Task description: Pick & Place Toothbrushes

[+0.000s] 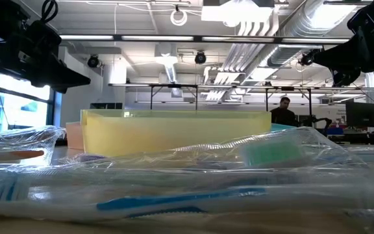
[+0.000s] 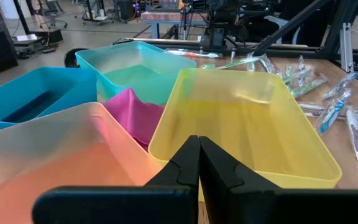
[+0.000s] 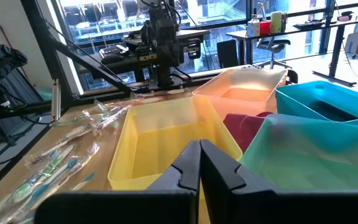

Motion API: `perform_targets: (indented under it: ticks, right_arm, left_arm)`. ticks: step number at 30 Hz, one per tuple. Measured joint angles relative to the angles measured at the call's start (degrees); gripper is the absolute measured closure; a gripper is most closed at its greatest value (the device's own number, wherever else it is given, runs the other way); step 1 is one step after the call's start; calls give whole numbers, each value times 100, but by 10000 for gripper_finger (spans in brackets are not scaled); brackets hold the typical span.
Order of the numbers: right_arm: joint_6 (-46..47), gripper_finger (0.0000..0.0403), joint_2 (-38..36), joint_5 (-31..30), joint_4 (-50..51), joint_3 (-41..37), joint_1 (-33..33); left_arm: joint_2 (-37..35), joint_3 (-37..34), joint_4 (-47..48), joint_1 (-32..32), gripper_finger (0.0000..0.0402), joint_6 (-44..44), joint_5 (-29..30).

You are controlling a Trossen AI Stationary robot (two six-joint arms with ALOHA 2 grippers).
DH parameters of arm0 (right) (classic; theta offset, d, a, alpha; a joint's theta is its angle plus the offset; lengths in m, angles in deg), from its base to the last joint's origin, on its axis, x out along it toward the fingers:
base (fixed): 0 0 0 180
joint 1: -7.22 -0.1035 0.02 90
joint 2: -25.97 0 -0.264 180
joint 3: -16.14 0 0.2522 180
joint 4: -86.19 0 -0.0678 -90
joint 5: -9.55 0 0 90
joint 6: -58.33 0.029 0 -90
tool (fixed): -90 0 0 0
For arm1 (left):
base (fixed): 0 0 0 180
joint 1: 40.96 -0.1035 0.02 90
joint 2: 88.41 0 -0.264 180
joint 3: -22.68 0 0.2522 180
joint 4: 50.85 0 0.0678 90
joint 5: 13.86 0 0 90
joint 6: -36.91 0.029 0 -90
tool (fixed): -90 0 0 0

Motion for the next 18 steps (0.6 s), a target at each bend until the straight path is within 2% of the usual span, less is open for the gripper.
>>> perform_targets:
  ticks: [14, 18]
  right_arm:
    - [0, 401, 0, 0, 0, 2, 2]
    - [0, 401, -1, -2, -9, 1, 1]
  left_arm:
    - [1, 0, 0, 2, 402, -4, 0]
    - [-1, -1, 0, 0, 402, -369, -1]
